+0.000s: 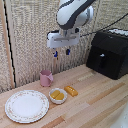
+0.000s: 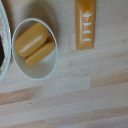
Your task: Bring your hand's grasp to the bread. Hold the bread tenderly using the grip of your hand. Carefully pick up the bread and hover it over the white plate. Politely place it atop the plate.
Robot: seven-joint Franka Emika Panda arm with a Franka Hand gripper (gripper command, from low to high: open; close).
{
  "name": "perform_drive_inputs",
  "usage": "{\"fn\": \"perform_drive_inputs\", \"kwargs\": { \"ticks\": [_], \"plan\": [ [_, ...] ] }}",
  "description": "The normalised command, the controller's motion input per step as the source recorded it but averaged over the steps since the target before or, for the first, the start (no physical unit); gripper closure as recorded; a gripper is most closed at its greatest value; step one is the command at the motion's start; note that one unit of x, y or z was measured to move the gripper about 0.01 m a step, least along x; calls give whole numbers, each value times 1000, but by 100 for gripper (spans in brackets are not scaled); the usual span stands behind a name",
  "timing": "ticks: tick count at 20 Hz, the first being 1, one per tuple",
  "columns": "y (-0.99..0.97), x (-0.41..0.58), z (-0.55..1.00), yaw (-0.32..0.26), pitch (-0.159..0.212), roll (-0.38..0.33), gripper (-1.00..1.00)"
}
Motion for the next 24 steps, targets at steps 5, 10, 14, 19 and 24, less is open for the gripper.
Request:
{"fn": "perform_drive_inputs", "kwargs": {
  "ticks": [5, 10, 14, 19, 24],
  "plan": [
    [-532, -118, -208, 0, 134, 66, -100],
    [-549, -161, -293, 5, 117, 54, -100],
    [-199, -215, -359, 37, 65, 9, -100],
    [0, -363, -346, 54, 3, -3, -100],
    [0, -209, -484, 97, -73, -15, -100]
  ]
}}
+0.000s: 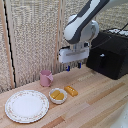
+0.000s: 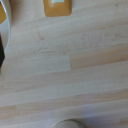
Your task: Bring your hand's grasp to the bread. Hold the bread tenderly using the grip of your hand. Carefully pick up the bread and hover it over the white plate. Politely place it atop the plate.
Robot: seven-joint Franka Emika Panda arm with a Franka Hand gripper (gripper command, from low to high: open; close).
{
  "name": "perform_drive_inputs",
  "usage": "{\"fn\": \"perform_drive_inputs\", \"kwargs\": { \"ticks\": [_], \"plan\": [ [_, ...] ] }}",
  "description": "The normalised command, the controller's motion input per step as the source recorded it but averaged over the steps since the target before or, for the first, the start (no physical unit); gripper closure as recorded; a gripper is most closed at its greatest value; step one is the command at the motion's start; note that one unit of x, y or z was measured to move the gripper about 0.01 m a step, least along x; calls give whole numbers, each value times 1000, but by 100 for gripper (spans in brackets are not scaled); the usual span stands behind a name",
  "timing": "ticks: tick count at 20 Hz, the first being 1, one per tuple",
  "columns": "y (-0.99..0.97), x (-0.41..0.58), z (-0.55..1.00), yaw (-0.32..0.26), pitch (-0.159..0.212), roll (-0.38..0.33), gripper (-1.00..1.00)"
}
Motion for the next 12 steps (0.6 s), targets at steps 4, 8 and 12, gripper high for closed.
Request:
{"fn": "perform_drive_inputs", "kwargs": {
  "ticks": [4, 8, 12],
  "plan": [
    [0, -131, -564, 104, -104, -27, -100],
    [0, -105, -504, 99, -57, -20, -100],
    [0, -76, -289, 92, 0, -14, -100]
  ]
}}
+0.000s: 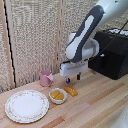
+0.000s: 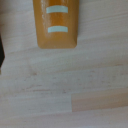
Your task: Bring your hand's grasp to the bread. Hold the bread tenderly using the grip of your hand. Carefully pick up the bread and hover it over the white plate. Politely place it atop the plate.
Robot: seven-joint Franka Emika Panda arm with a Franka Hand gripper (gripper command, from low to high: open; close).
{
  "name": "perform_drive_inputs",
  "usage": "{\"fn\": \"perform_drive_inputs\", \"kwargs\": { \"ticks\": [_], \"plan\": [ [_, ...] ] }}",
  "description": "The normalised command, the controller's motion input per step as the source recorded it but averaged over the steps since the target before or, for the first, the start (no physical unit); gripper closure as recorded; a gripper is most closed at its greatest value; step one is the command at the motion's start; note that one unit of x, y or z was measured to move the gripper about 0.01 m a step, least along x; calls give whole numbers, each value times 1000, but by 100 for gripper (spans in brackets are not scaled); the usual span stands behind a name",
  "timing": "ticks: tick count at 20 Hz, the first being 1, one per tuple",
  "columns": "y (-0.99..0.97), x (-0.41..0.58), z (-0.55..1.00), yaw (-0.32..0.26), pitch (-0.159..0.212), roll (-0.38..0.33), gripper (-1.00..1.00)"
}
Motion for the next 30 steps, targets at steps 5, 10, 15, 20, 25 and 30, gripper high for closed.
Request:
{"fn": "perform_drive_inputs", "kwargs": {
  "ticks": [5, 10, 15, 20, 25, 30],
  "plan": [
    [12, -1, -205, 67, 0, -26, -100],
    [37, 59, -191, 42, -26, -29, -100],
    [3, 126, -195, 48, -38, -9, -100],
    [17, 150, -138, 54, -22, -10, -100],
    [10, 85, -42, 47, 0, -1, 100],
    [2, 17, -10, 6, 4, 0, 100]
  ]
}}
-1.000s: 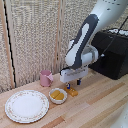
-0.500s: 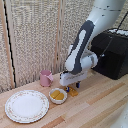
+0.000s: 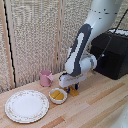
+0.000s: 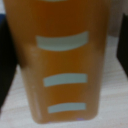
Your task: Bring your hand's grasp to the bread. Hold the bread tenderly using the grip of your hand. Carefully pick up the bread and hover it over the white plate. Politely place it atop the plate.
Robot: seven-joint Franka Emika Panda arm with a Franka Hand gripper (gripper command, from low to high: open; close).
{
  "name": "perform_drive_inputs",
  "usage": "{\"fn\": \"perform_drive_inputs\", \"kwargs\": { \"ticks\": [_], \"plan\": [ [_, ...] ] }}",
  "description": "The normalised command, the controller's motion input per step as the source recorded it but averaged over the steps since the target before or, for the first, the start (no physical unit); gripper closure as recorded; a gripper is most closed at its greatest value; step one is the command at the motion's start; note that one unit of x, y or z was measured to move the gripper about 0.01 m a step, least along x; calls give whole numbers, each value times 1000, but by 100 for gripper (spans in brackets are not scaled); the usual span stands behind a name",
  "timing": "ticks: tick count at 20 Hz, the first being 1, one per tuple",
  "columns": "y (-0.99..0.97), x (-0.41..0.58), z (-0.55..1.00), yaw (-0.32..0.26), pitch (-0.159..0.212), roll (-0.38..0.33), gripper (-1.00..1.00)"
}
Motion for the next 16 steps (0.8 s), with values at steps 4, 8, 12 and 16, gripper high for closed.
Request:
{"fn": "perform_drive_inputs", "kwargs": {
  "ticks": [4, 8, 12, 16],
  "plan": [
    [14, 0, 19, -2, 15, 0, 100],
    [-133, 11, 828, -1, 24, 34, 100],
    [-215, 102, 1000, 10, 10, 3, 100],
    [39, 231, 1000, 0, 14, 0, 100]
  ]
}}
